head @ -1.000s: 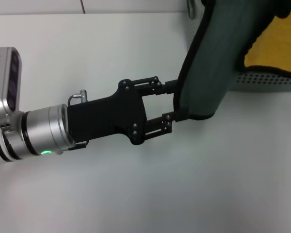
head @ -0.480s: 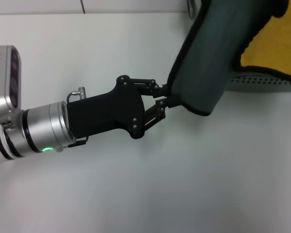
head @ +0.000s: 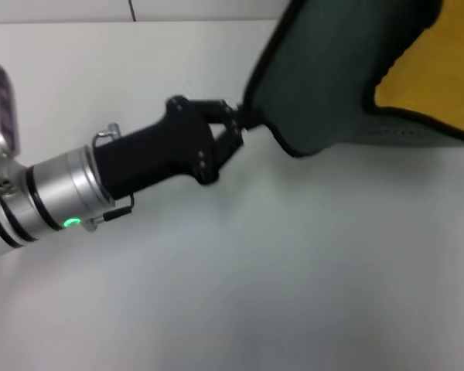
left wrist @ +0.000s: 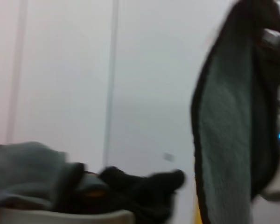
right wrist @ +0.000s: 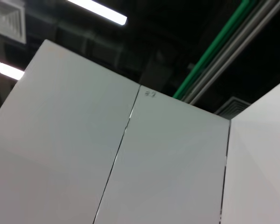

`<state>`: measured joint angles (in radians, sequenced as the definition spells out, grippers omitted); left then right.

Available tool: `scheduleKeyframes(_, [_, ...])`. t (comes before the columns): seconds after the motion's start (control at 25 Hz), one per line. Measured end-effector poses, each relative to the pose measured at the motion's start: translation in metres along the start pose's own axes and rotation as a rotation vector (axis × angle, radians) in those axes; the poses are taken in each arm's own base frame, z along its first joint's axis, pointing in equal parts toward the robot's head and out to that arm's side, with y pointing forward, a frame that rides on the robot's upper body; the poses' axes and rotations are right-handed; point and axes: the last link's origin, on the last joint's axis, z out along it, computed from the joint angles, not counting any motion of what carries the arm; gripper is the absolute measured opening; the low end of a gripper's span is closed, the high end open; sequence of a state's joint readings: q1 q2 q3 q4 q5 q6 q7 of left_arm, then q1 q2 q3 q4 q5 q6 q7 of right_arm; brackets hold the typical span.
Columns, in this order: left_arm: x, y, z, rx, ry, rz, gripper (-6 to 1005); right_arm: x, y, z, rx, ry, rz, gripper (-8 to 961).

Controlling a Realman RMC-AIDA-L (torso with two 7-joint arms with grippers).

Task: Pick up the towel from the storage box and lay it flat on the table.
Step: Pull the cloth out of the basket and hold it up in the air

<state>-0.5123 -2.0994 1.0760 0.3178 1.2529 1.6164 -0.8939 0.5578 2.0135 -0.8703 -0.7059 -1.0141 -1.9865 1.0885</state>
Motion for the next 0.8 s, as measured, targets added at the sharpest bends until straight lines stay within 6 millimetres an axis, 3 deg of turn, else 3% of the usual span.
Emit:
scheduleKeyframes(0.16, [0.004, 0.004, -0.011, 0.033, 0.07, 0.002, 34, 0.014, 0.013, -0.006, 0.017, -0.006, 0.075, 40])
scheduleKeyframes(0.4, [0.013, 0.024, -0.029, -0.012, 0.192, 0.12, 33, 0.042, 0.023, -0.02, 0.135, 0.018, 0.199, 42])
scheduleKeyframes(0.8, [0.03, 0.024, -0.025, -0.065, 0.252, 0.194, 32, 0.063, 0.033, -0.035, 0.216, 0.094, 0.329, 44])
